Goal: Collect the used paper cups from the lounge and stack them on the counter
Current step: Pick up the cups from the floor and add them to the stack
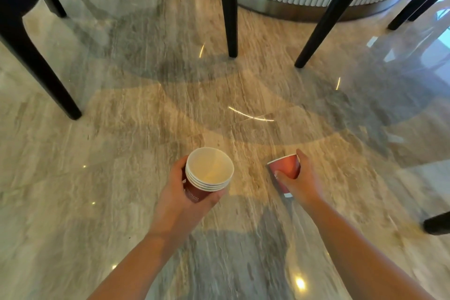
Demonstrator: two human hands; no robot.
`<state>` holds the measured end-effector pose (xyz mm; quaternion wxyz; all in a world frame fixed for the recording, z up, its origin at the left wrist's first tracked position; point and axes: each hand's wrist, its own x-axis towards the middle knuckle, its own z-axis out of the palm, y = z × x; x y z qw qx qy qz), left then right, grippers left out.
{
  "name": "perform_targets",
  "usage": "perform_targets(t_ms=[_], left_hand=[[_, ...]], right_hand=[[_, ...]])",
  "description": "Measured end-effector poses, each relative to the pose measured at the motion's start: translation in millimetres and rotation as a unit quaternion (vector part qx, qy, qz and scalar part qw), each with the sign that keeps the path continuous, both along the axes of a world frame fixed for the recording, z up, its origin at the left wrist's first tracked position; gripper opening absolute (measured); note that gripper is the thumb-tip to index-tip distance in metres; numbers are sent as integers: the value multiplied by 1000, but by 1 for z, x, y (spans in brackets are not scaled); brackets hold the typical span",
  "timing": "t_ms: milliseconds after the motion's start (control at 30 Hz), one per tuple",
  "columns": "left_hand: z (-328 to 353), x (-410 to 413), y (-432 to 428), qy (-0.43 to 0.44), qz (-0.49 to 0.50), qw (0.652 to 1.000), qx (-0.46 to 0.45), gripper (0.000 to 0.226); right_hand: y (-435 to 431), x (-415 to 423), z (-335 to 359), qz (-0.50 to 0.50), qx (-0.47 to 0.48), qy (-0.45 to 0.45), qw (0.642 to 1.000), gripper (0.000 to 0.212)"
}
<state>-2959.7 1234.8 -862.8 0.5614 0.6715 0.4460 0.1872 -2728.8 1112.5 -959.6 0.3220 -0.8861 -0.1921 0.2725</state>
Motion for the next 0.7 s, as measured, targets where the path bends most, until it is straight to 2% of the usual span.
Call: perform_targets(t_ms=[133,267,500,700], left_hand=[[-5,-2,-4,5,-6,1000,-7,71],[-9,-4,-4,12,-19,1000,2,64],[-13,-6,-3,38,-51,998,13,72],[-10,-6,-4,59,-63,996,33,74]], right_hand=[[-4,-9,0,-16,58,21,998,86],[-4,-14,17,-11,154,55,986,85],[14,-30,78,-23,351,118,929,85],[22,-50,105,26,420,153,894,86]])
